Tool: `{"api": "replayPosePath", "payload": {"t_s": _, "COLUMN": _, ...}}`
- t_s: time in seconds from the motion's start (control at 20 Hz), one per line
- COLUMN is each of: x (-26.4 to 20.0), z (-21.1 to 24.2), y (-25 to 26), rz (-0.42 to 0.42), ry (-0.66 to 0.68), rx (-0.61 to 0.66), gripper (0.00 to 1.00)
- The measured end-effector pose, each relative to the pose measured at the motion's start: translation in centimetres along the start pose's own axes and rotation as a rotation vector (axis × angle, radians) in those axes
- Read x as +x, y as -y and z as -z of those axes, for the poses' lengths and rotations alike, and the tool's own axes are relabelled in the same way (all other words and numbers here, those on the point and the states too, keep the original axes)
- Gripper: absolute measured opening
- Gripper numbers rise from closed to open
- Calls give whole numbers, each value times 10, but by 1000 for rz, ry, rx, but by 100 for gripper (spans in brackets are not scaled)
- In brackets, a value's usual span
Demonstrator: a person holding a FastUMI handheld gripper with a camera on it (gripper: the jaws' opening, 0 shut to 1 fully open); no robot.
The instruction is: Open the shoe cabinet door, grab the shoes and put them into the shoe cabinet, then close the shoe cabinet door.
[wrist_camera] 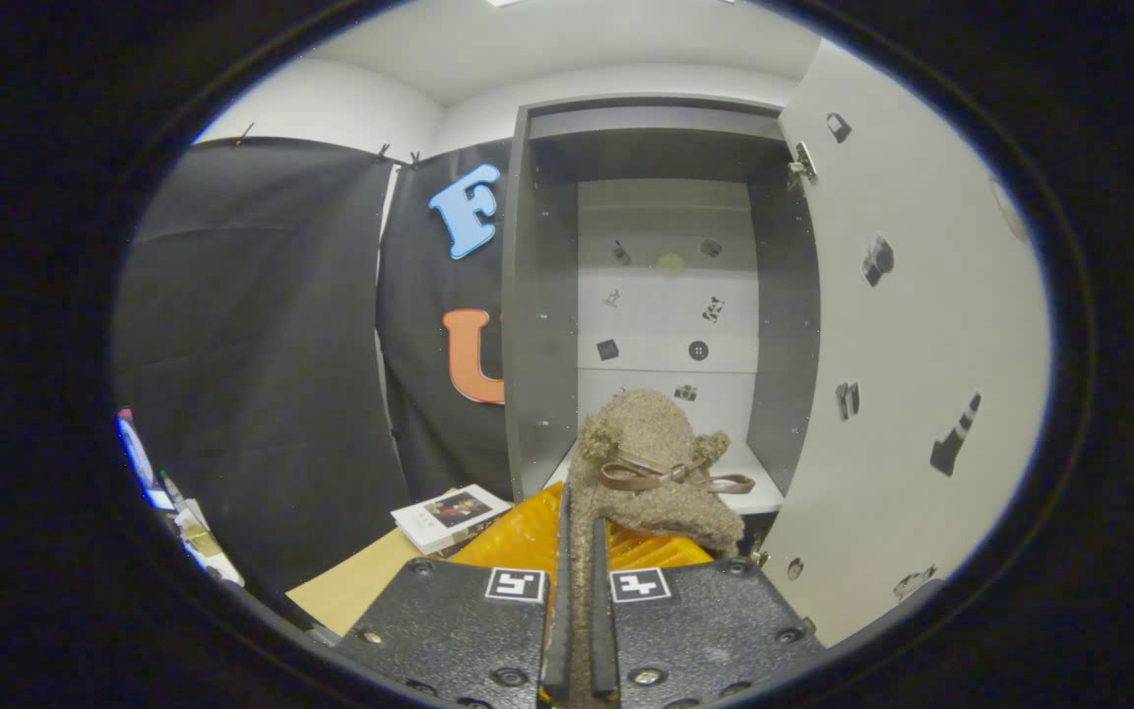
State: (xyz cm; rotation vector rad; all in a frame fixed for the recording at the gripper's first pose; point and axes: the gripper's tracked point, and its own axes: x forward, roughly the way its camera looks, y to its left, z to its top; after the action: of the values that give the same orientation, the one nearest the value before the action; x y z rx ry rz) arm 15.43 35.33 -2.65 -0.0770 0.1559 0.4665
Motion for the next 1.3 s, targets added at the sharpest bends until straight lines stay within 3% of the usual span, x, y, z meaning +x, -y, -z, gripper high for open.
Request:
{"api": "replayPosePath", "payload": {"t_s": 0.4, "x": 89, "z": -64, "y": 73, "rz": 244, "ry": 2, "rx": 11, "gripper": 11}}
{"api": "replayPosePath", "payload": {"t_s": 0.75, "x": 179, "z": -55, "y": 91, "rz": 228, "ry": -85, "rx": -37, "gripper": 11}}
{"api": "replayPosePath", "payload": {"t_s": 1.3, "x": 285, "z": 39, "y": 148, "rz": 286, "ry": -282, "rx": -56, "gripper": 12}}
